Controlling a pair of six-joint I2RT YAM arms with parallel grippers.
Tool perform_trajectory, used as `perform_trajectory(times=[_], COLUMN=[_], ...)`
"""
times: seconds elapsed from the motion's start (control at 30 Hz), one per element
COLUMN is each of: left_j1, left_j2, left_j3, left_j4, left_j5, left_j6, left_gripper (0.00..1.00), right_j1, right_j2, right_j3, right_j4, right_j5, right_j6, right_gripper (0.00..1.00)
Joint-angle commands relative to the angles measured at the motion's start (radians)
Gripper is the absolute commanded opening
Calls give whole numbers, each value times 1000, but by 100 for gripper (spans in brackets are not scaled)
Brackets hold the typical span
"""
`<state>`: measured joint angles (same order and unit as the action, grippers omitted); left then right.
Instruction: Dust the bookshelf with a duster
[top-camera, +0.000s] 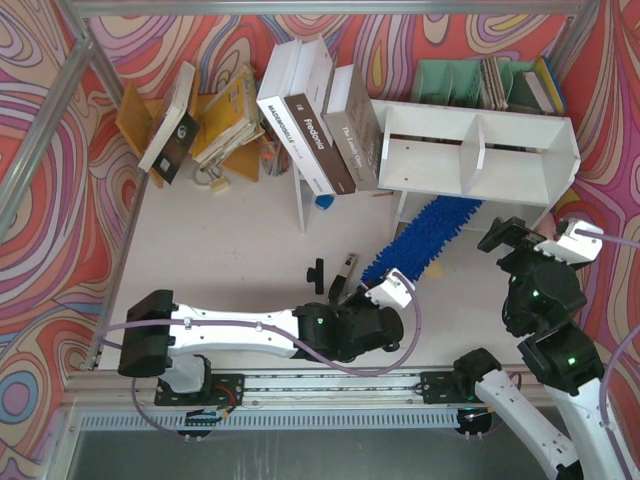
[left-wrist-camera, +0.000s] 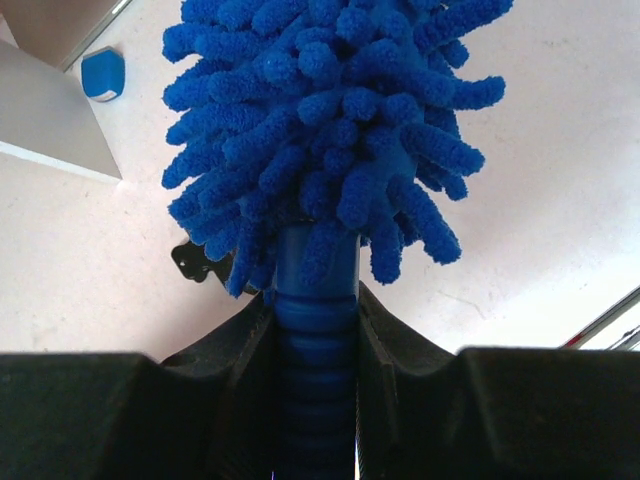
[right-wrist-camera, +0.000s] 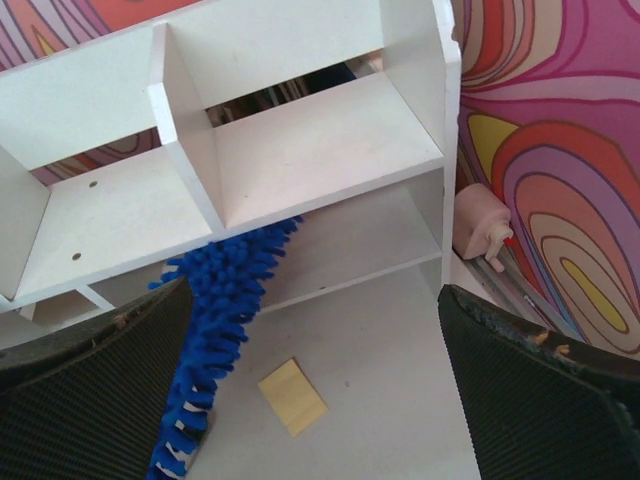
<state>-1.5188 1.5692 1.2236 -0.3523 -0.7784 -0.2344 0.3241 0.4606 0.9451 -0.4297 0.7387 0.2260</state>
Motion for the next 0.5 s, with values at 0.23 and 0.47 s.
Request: perform_trajectory(times=[0.23,0.47], left_j1=[-13,-36], left_j2=[99,161], left_j3=[166,249], left_j4=[-130,-328], left_j5=[-230,-336], left_j6=[-355,-543], left_gripper=[0,0], right_j1=[-1,0], right_j2=[-55,-28], right_j3=[-99,-140], right_j4=[-8,-26], right_j5=[-4,-67], right_j6=[166,227], right_gripper=[98,98])
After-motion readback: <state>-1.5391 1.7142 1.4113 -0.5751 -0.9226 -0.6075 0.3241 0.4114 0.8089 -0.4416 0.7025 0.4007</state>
